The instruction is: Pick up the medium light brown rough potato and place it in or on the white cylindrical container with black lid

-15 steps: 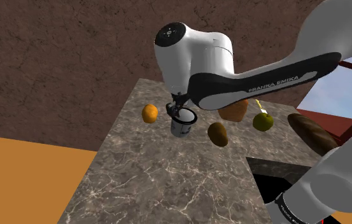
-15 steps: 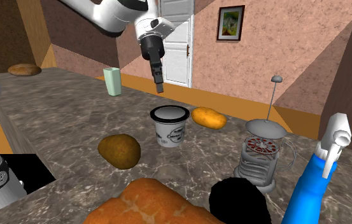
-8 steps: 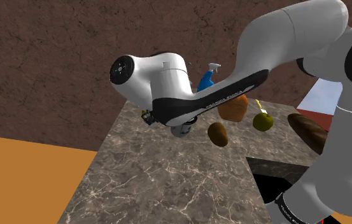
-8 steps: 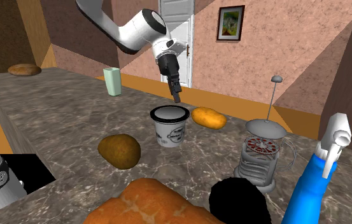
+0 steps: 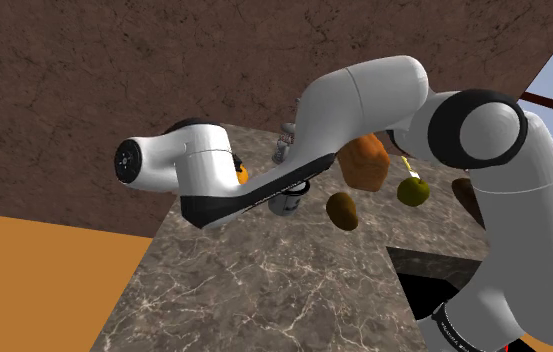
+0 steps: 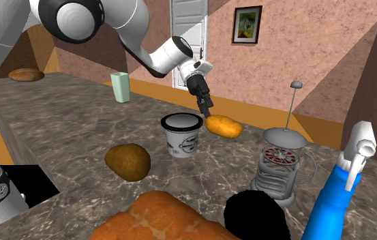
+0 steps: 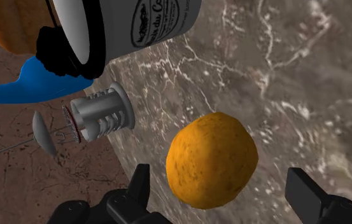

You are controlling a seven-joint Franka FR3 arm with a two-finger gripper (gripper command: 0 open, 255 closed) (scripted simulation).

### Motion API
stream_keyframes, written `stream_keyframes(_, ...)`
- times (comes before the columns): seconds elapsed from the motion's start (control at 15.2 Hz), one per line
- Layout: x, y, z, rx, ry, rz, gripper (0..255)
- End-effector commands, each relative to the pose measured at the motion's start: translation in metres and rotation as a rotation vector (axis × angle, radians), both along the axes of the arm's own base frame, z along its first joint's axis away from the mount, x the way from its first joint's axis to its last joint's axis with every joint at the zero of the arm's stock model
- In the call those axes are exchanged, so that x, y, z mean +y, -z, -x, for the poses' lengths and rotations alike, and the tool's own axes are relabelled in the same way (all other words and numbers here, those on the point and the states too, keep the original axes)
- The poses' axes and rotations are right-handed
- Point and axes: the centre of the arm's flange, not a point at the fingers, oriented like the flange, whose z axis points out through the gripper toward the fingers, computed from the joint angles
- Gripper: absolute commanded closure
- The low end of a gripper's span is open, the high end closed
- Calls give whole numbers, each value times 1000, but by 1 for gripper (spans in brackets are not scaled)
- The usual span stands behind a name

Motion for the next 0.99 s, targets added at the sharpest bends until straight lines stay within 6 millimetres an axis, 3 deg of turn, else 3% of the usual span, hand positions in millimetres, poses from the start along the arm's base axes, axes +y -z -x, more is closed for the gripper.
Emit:
stream_keyframes(0.0,-2,10,-5,-8,-1,12,0)
stream_keyframes(0.4,-24,27,-14,-8,-1,12,0)
stream_keyframes(0.92,-24,27,-14,-8,-1,12,0)
